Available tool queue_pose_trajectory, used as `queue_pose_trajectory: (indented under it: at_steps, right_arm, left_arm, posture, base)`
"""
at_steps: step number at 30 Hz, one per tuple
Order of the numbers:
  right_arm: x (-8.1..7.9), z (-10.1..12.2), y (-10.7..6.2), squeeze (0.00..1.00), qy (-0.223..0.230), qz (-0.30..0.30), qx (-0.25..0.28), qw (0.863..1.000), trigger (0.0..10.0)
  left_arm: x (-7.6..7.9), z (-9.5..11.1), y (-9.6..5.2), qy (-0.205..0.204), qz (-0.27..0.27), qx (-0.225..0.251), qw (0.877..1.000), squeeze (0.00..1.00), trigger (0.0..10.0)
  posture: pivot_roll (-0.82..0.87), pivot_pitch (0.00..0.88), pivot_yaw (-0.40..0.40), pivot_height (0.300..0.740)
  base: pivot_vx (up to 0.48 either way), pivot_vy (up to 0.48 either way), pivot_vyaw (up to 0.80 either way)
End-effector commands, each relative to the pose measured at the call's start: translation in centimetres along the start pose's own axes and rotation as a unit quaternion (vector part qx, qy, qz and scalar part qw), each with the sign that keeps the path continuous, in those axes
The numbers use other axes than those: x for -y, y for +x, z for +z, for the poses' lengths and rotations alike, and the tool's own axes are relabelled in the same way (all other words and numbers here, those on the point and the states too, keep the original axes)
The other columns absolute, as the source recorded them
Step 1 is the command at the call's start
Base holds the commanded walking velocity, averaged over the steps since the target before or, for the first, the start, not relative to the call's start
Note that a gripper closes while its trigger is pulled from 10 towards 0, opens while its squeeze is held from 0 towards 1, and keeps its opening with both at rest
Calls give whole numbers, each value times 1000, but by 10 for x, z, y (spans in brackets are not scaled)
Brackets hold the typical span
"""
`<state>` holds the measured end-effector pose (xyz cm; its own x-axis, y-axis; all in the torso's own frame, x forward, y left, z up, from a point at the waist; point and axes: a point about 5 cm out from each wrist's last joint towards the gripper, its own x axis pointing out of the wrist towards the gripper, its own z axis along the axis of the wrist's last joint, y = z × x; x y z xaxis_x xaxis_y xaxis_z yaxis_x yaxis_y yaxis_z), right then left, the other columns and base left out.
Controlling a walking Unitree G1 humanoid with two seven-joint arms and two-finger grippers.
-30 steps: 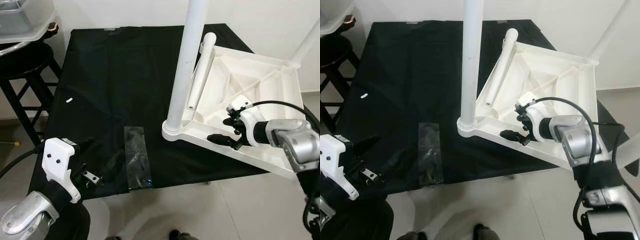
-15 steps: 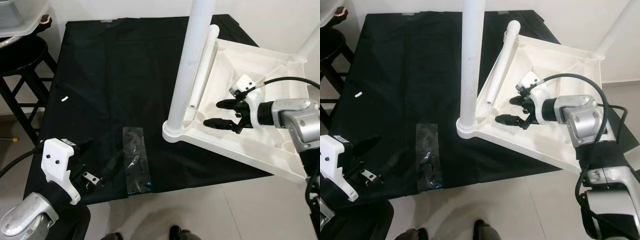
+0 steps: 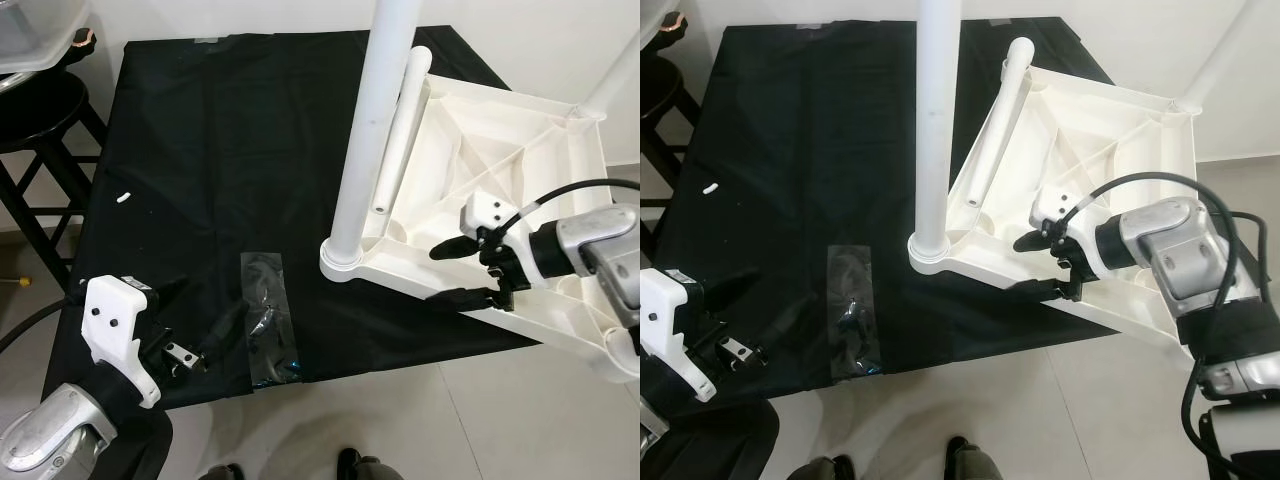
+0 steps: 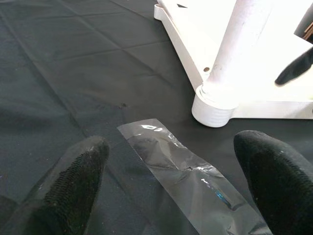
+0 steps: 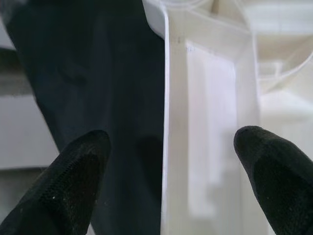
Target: Building children table
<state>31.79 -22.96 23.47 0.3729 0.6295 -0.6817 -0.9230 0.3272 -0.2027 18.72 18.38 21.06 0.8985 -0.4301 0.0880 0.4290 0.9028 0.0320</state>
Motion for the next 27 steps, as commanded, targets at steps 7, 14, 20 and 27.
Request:
queue_pose_trajectory:
  at_steps: [7, 14, 20, 27]
  right_arm:
    - [-19, -11, 27, 0, -9, 54, -23, 998, 7725]
    - [-13, -18, 36, 0, -45, 32, -57, 997, 0]
    - [2, -21, 39, 0, -87, -19, -84, 993, 0]
    - [4, -6, 42, 0, -148, -20, -40, 988, 0]
  left_arm:
    - [5, -3, -1, -10, -10, -8, 1000, 0, 10000]
    - [6, -2, -2, -12, -9, -6, 1000, 0, 10000]
    - [7, -1, -2, -13, -6, -3, 1000, 0, 10000]
    - [7, -1, -3, -12, -5, -3, 1000, 0, 10000]
  posture:
    - [6, 269, -79, 740]
    - [4, 281, -87, 740]
    - [6, 285, -94, 740]
    - [5, 290, -98, 740]
  base:
    - [0, 0, 0]
    - [0, 0, 0]
    - [0, 0, 0]
    - [0, 0, 0]
